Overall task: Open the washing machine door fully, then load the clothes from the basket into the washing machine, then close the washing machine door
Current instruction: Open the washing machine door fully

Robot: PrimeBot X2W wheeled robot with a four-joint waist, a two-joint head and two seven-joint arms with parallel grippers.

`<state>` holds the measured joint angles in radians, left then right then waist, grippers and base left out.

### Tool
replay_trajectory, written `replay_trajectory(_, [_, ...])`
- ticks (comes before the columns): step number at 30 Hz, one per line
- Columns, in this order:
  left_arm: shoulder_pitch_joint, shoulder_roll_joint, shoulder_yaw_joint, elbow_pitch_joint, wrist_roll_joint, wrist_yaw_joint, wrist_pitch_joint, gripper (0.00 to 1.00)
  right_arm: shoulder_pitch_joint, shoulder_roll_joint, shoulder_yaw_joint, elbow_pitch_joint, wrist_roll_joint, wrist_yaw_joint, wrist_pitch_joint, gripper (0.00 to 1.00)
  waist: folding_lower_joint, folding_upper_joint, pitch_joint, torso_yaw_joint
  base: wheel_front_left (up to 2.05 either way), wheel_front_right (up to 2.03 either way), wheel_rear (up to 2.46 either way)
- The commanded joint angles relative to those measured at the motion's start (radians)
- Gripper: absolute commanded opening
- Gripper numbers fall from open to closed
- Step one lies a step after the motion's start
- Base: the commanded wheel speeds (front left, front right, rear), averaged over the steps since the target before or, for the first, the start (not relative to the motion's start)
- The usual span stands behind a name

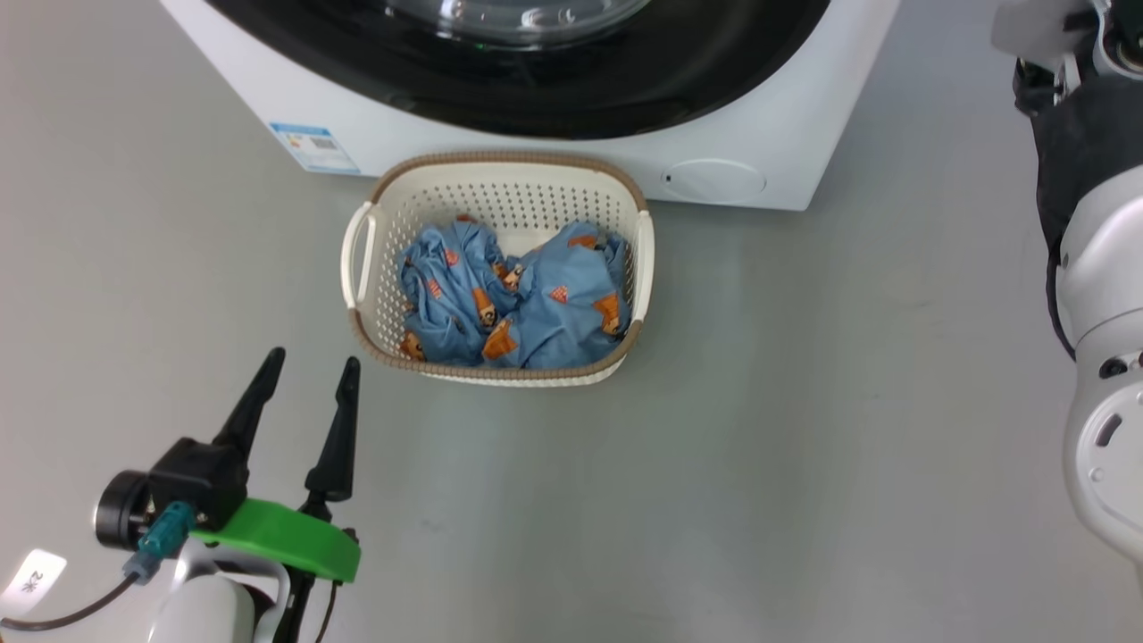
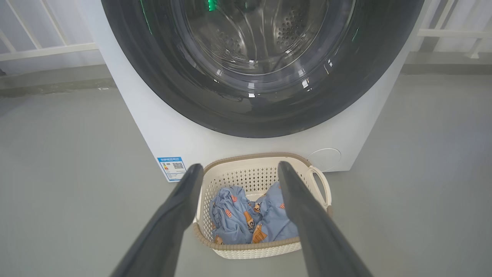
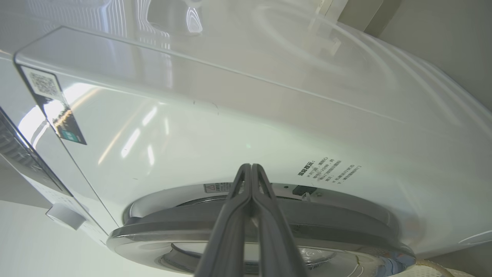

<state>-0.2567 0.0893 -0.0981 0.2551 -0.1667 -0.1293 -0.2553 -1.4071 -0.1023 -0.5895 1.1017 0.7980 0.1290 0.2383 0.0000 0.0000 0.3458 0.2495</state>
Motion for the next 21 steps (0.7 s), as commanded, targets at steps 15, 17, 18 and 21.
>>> replay_trajectory(15, [-0.047, 0.011, 0.017, -0.039, -0.030, -0.001, -0.006, 1.00, -0.162, 0.011, -0.026, 0.074, -0.124, 0.002, 0.087, 0.00, 0.0000, 0.0000, 0.067, 0.036, 0.00, 0.00, 0.00])
replay_trajectory(17, [-0.053, 0.009, 0.016, -0.045, -0.030, -0.001, -0.006, 1.00, -0.174, 0.009, -0.033, 0.093, -0.138, 0.002, 0.091, 0.00, 0.0000, 0.0000, 0.073, 0.040, 0.00, 0.00, 0.00])
replay_trajectory(18, [-0.056, 0.008, 0.016, -0.049, -0.030, -0.001, -0.006, 1.00, -0.180, 0.008, -0.035, 0.101, -0.146, 0.002, 0.090, 0.00, 0.0000, 0.0000, 0.077, 0.041, 0.00, 0.00, 0.00])
replay_trajectory(21, [-0.061, 0.005, 0.015, -0.056, -0.031, -0.001, -0.006, 1.00, -0.196, 0.006, -0.045, 0.118, -0.162, 0.002, 0.088, 0.00, 0.0000, 0.0000, 0.088, 0.045, 0.00, 0.00, 0.00])
